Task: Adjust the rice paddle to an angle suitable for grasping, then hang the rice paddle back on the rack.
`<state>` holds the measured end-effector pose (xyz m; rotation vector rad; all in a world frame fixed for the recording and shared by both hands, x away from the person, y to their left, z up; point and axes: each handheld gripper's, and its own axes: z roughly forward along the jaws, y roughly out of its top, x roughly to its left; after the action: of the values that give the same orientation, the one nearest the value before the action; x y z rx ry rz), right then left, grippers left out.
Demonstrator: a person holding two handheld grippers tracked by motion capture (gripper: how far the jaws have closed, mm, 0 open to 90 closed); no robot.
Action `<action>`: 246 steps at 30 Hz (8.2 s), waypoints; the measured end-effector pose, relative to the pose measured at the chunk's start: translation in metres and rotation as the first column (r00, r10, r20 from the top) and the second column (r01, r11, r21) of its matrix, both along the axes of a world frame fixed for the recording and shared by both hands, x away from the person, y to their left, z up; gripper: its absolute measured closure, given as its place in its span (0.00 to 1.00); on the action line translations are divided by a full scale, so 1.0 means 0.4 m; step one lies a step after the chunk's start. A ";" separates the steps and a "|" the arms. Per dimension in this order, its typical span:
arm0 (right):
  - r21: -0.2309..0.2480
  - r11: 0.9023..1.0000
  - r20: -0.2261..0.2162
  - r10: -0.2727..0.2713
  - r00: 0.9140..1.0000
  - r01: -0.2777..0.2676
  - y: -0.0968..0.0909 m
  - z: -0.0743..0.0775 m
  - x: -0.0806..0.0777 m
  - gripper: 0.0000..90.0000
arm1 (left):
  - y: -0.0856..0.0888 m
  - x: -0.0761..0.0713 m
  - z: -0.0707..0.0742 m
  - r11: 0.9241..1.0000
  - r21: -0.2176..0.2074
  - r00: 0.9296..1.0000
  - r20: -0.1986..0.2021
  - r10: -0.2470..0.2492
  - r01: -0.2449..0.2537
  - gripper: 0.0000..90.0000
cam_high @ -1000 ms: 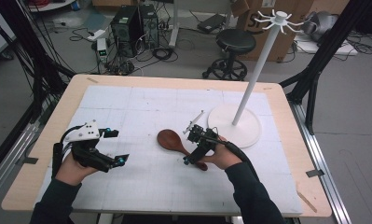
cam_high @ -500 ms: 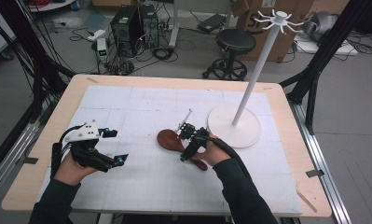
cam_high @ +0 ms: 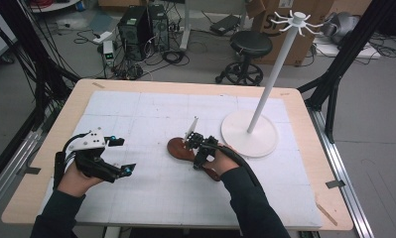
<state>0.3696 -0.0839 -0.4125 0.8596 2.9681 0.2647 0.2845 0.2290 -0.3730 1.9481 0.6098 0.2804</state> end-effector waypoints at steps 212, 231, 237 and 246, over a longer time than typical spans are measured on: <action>0.577 0.815 0.285 -0.139 0.948 -0.054 -0.429 0.100 -0.230 0.00 | -0.015 0.012 -0.015 0.995 0.052 0.988 -0.133 -0.074 0.081 0.06; 0.568 0.821 0.281 -0.128 0.951 -0.058 -0.434 0.099 -0.230 0.00 | -0.130 0.047 0.016 0.943 0.269 0.964 -0.227 -0.138 0.198 0.06; 0.565 0.823 0.275 -0.122 0.954 -0.058 -0.433 0.097 -0.228 0.00 | -0.175 0.060 0.017 0.910 0.335 0.949 -0.275 -0.153 0.244 0.06; 0.563 0.825 0.265 -0.119 0.957 -0.054 -0.434 0.095 -0.228 0.00 | -0.238 0.089 0.002 0.862 0.415 0.926 -0.350 -0.143 0.290 0.06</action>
<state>0.2784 -0.2573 -0.3744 0.8134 2.6056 1.2080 0.3201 0.1338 -0.3722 2.5322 0.5435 -0.0365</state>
